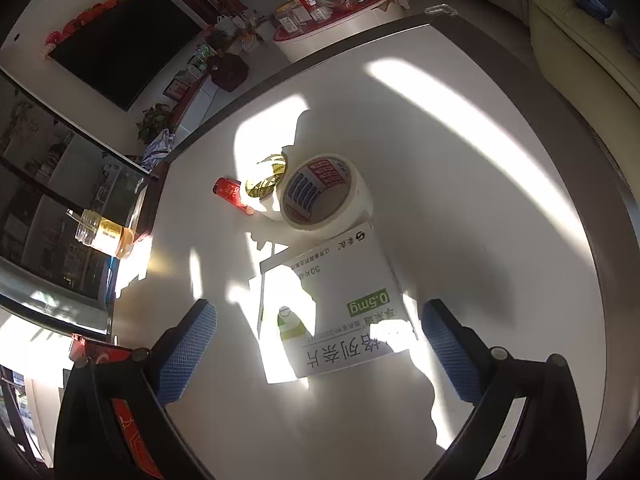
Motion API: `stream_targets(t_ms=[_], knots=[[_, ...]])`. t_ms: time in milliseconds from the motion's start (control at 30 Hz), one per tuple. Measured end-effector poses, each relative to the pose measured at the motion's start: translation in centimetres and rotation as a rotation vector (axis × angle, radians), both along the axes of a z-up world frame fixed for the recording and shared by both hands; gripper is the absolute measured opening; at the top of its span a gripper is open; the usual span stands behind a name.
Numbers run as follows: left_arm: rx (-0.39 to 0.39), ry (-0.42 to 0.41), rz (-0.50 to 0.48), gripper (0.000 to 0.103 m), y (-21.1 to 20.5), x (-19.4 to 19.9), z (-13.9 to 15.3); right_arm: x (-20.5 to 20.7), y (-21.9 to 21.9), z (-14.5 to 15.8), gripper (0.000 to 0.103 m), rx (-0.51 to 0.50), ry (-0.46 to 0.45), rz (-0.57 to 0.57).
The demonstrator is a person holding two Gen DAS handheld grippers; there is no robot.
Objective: Organize objects
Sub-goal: 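Grasp the white tape roll with the right gripper while the left approaches the green-white box, then grasp the white-green repaglinide box with the left gripper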
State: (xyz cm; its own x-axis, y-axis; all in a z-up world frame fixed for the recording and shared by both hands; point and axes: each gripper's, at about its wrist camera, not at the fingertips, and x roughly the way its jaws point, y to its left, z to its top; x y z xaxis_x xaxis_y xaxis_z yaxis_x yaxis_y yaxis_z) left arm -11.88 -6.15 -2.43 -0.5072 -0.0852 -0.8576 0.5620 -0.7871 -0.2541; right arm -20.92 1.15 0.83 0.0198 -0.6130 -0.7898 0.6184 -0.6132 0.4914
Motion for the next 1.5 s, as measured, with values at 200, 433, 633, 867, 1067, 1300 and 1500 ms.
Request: stream_targets(t_ms=[200,433,633,867,1067,1300,1500], knots=[[-0.009,-0.003,0.023,0.103,-1.3,-0.8,-0.4,3.6,1.4,1.0,0.102,-0.097,-0.112,0.158],[0.009,-0.024,0.018,0.103,-1.0,-1.6,-1.0,-2.8,1.5,2.9,0.097,0.083,0.095,-0.155],[-0.009,-0.03,-0.013,0.103,-1.7,-2.5,-0.6,-5.8,-1.0,0.9,0.065,0.157,0.087,-0.196],[0.005,-0.026,0.021,0.103,-3.4,-4.4,-0.3,-5.4,-3.0,1.7,0.065,0.101,0.113,-0.151],[-0.05,-0.076,0.028,0.103,-3.7,-7.6,-0.8,-5.0,-5.5,0.4,0.032,0.173,0.123,-0.102],[-0.195,-0.163,-0.049,0.103,-3.4,-12.5,-1.7,-3.8,-2.9,0.7,0.008,0.126,0.097,-0.055],[-0.378,-0.261,-0.317,0.103,-1.7,-19.0,-3.6,-3.6,6.2,2.8,0.008,-0.001,0.024,-0.108]])
